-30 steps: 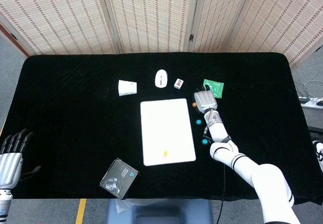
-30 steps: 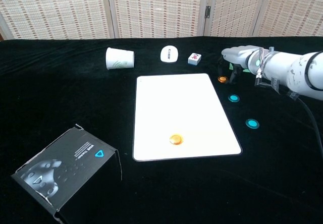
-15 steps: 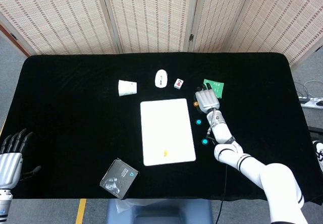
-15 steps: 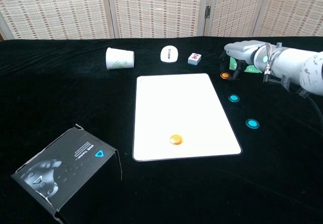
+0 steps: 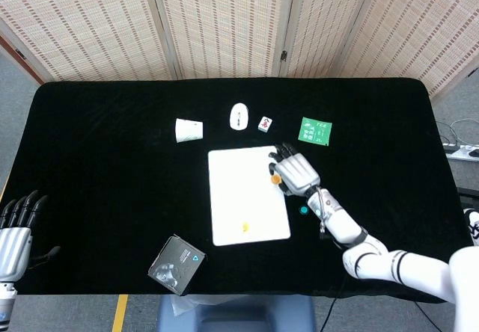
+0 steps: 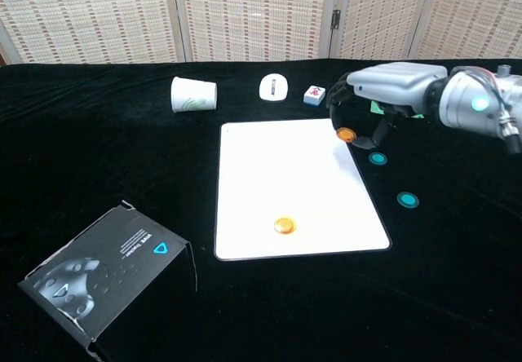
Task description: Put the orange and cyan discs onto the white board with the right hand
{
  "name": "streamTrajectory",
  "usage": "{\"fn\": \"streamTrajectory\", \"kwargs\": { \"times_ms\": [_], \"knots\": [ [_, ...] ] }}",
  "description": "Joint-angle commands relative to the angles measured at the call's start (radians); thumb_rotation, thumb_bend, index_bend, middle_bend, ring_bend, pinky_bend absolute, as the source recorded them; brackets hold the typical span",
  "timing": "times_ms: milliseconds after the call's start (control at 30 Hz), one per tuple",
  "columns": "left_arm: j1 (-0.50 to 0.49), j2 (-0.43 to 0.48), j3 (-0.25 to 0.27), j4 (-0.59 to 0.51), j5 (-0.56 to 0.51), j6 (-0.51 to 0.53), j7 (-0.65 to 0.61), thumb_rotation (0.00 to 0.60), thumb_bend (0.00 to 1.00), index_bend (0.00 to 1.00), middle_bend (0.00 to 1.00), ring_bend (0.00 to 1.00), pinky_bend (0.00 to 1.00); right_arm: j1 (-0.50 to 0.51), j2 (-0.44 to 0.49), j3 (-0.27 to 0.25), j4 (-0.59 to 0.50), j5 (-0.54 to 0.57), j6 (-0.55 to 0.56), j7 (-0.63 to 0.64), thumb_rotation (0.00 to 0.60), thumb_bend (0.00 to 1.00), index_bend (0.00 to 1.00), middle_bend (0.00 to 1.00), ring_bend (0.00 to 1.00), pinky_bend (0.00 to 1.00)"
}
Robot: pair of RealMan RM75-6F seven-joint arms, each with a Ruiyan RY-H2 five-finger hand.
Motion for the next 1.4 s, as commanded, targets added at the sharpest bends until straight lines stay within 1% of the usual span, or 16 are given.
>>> {"fn": "streamTrajectory", "kwargs": {
  "times_ms": [33, 200, 333, 433, 667, 900, 1200, 1300, 1400],
  "knots": [
    [0.001, 0.002, 0.001, -0.004, 0.004, 0.003, 0.001, 0.6, 0.16, 0.07, 0.0, 0.02, 0.0, -0.069, 0.063, -0.096, -0.11, -0.164, 0.079, 0.066, 0.6, 0.44, 0.53, 0.2, 0.03, 0.0],
    [0.004, 0.004, 0.004, -0.009, 0.012, 0.01, 0.001, 0.6, 0.16, 0.07, 0.0, 0.02, 0.0, -0.087, 0.044, -0.146, -0.12, -0.256, 0.105, 0.077, 0.6, 0.44, 0.53, 0.2, 0.03, 0.0],
    [0.007, 0.002, 0.006, -0.005, 0.009, 0.009, -0.002, 0.6, 0.16, 0.07, 0.0, 0.02, 0.0, -0.093, 0.016, -0.169, -0.105, -0.282, 0.099, 0.079, 0.6, 0.44, 0.53, 0.2, 0.03, 0.0],
    [0.007, -0.001, 0.008, -0.002, 0.009, 0.006, -0.005, 0.6, 0.16, 0.07, 0.0, 0.02, 0.0, -0.094, -0.01, -0.175, -0.08, -0.295, 0.096, 0.071, 0.6, 0.44, 0.53, 0.19, 0.03, 0.0],
    [0.006, -0.002, 0.007, 0.005, 0.013, 0.006, -0.011, 0.6, 0.16, 0.07, 0.0, 0.02, 0.0, -0.087, -0.057, -0.164, -0.044, -0.301, 0.087, 0.065, 0.6, 0.44, 0.52, 0.19, 0.03, 0.0],
    [0.008, -0.003, 0.007, 0.013, 0.01, 0.006, -0.019, 0.6, 0.16, 0.07, 0.0, 0.02, 0.0, -0.065, -0.108, -0.138, -0.009, -0.29, 0.063, 0.04, 0.6, 0.44, 0.51, 0.19, 0.03, 0.0],
    [0.012, -0.008, 0.009, 0.03, 0.005, 0.003, -0.033, 0.6, 0.16, 0.07, 0.0, 0.02, 0.0, -0.052, -0.133, -0.124, 0.011, -0.269, 0.041, 0.01, 0.6, 0.44, 0.49, 0.18, 0.02, 0.0],
    [0.011, -0.01, 0.009, 0.035, 0.005, 0.002, -0.036, 0.6, 0.16, 0.07, 0.0, 0.02, 0.0, -0.054, -0.133, -0.128, 0.01, -0.265, 0.039, 0.008, 0.6, 0.44, 0.44, 0.18, 0.02, 0.0],
    [0.011, -0.012, 0.008, 0.038, 0.005, 0.002, -0.039, 0.6, 0.16, 0.07, 0.0, 0.02, 0.0, -0.056, -0.13, -0.132, 0.004, -0.272, 0.044, 0.011, 0.6, 0.44, 0.34, 0.18, 0.02, 0.0]
  ]
}}
